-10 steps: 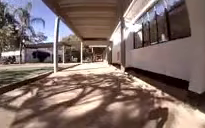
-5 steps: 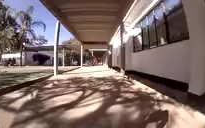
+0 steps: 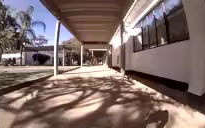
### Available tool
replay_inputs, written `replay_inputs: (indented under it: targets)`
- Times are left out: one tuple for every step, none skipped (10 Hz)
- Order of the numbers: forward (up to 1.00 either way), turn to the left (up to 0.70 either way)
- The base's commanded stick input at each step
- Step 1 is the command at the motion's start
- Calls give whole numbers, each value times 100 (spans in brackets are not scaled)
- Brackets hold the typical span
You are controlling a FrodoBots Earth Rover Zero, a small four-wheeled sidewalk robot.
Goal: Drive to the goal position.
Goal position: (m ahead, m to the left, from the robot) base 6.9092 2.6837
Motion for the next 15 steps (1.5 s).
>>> replay_inputs:
  targets:
    - [17,0]
    - [0,0]
    - [0,0]
    - [41,1]
    - [77,1]
    - [92,1]
    - [92,1]
    - [92,1]
    - [92,1]
    - [92,1]
    - [92,1]
    - [91,1]
    - [91,1]
    - [83,1]
    - [40,0]
